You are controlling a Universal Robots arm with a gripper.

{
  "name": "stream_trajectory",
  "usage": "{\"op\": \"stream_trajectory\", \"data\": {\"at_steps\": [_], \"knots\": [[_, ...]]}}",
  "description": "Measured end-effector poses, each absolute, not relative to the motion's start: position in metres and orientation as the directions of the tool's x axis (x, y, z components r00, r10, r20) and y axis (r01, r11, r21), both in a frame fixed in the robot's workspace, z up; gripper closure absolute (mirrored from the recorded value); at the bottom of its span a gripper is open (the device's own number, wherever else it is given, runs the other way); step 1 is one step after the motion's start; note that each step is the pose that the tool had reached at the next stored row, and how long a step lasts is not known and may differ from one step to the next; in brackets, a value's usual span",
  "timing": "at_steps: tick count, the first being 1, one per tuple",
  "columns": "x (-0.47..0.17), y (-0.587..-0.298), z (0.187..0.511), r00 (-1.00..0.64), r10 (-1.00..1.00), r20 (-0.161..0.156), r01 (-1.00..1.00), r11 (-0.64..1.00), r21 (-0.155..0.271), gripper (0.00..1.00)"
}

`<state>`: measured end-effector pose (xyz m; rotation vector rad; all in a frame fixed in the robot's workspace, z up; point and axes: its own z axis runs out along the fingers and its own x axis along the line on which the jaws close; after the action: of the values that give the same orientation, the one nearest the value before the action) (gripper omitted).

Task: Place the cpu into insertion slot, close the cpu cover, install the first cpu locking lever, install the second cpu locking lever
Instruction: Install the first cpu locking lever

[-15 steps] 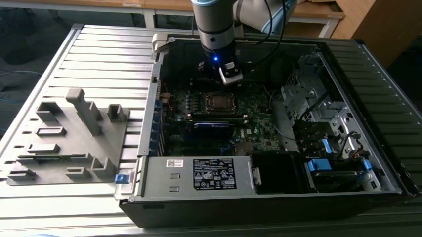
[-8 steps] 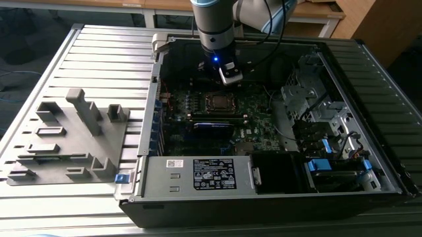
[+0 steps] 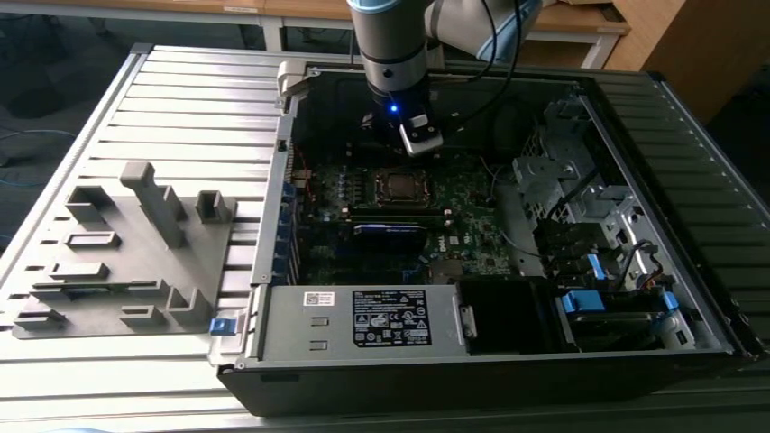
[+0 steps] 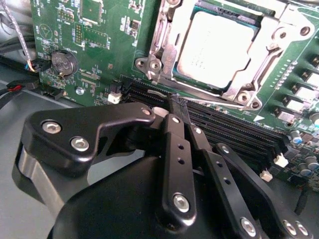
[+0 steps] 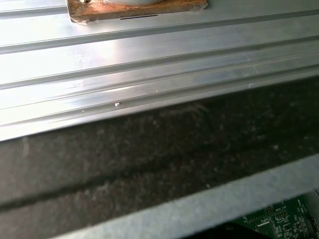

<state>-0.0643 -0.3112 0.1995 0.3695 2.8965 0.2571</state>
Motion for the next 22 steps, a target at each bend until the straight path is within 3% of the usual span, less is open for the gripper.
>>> {"op": "stream_trajectory", "data": {"at_steps": [22], "knots": [[-0.0640, -0.3139, 0.1980, -0.946, 0.265, -0.185, 0.228, 0.954, 0.197, 0.89]]}}
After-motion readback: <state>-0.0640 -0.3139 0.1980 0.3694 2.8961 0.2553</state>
